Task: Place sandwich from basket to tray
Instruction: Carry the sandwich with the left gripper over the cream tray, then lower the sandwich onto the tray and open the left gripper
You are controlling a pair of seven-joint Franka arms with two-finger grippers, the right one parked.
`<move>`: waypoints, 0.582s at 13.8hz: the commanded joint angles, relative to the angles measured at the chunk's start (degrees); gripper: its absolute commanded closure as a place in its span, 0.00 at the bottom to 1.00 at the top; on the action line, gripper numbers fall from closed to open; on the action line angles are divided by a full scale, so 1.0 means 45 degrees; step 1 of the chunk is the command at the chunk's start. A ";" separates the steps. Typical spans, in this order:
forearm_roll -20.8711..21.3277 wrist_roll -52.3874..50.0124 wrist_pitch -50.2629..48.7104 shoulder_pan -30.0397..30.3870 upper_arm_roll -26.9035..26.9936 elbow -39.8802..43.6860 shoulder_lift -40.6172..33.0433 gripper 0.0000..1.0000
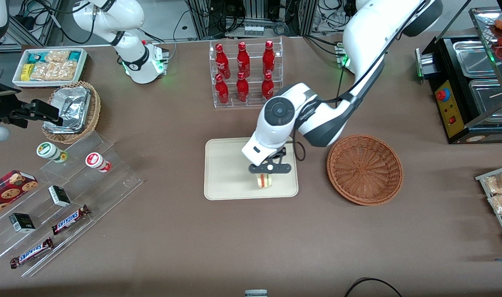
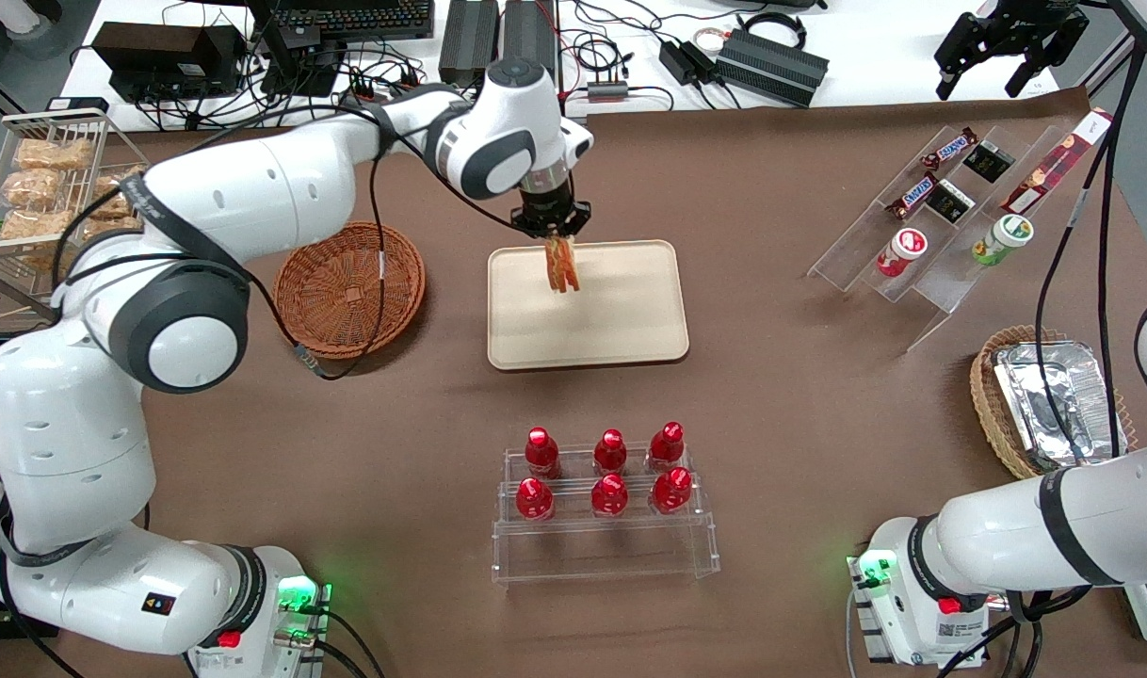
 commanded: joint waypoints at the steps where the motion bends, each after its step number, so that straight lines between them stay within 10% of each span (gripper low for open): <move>1: 0.0598 -0.0198 0.0254 -0.0487 0.0020 0.0545 0.0858 1.00; 8: 0.1146 -0.0062 0.0996 -0.0916 0.0040 0.0545 0.1992 1.00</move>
